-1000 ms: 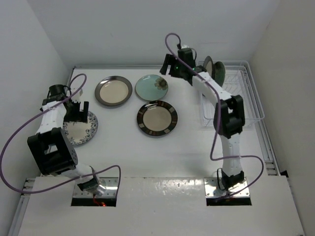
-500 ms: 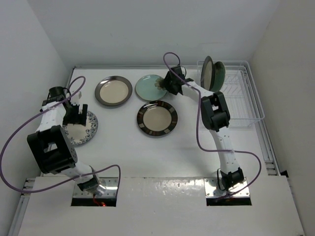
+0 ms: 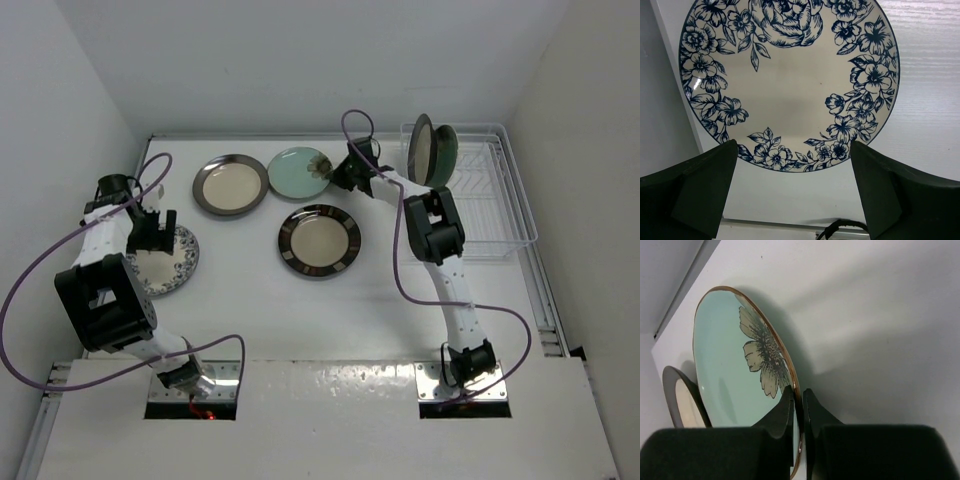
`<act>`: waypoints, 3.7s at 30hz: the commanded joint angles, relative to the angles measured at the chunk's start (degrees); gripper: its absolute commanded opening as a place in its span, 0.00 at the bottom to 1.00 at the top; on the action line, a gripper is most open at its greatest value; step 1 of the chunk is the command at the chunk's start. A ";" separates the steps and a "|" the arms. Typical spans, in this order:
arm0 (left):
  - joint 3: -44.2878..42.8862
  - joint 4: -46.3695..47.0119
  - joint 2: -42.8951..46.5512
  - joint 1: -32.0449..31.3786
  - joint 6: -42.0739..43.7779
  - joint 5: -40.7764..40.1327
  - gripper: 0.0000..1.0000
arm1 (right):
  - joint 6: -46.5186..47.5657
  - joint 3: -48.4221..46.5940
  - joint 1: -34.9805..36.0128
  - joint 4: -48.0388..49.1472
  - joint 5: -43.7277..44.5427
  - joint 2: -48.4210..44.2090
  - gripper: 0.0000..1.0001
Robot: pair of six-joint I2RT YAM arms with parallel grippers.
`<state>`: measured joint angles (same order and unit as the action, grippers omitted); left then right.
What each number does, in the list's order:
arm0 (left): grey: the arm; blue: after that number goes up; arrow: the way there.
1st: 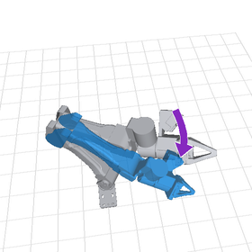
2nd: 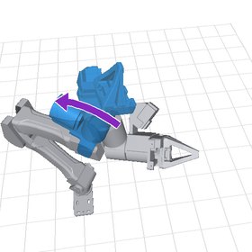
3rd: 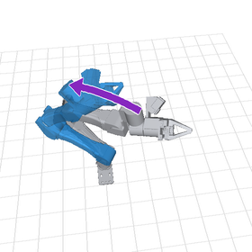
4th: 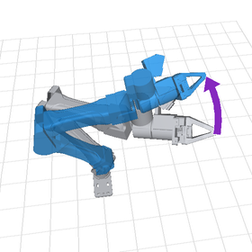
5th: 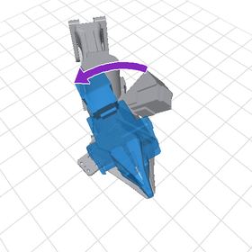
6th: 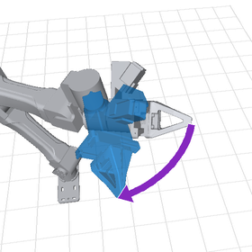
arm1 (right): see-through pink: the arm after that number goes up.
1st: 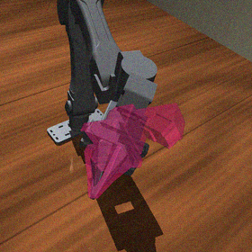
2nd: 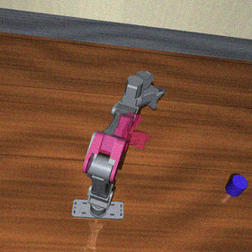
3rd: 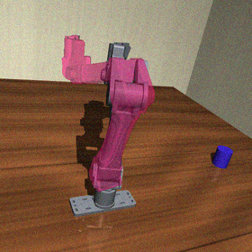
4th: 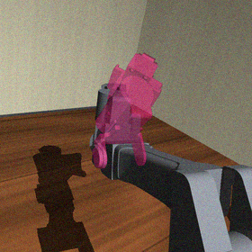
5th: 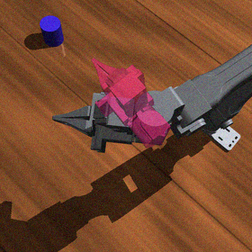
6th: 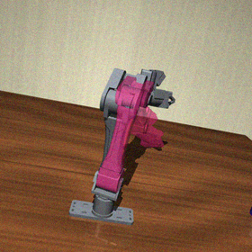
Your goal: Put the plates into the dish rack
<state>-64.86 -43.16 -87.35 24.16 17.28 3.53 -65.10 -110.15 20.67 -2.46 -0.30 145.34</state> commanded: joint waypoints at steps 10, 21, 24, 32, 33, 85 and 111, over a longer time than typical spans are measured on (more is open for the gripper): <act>-2.29 0.09 0.95 0.71 -0.75 0.86 0.99 | 13.77 15.83 -1.59 15.11 0.65 -21.40 0.00; -2.82 0.09 1.48 0.71 -0.23 4.81 0.99 | 26.95 17.51 -4.66 19.16 -4.27 -44.41 0.00; -2.82 0.09 1.48 0.71 -0.23 5.35 0.99 | 30.72 17.60 -6.34 18.37 -4.54 -50.32 0.00; -3.34 0.09 1.48 -0.34 -0.23 7.98 0.99 | 48.83 16.37 -16.70 11.60 10.99 -63.33 0.00; -3.34 0.09 1.48 -0.34 -0.23 7.98 0.99 | 51.45 16.63 -18.80 11.25 12.15 -64.12 0.00; -4.40 -2.02 0.43 -1.93 -1.28 4.64 0.99 | 90.06 36.58 -21.90 35.33 15.50 -48.22 0.00; -3.34 -2.02 0.43 -0.88 -1.81 1.49 0.99 | 85.14 44.58 -18.82 43.77 23.32 -47.07 0.55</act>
<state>-67.33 -44.77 -87.33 22.79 16.25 6.96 21.47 -63.96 2.31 37.71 21.43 102.61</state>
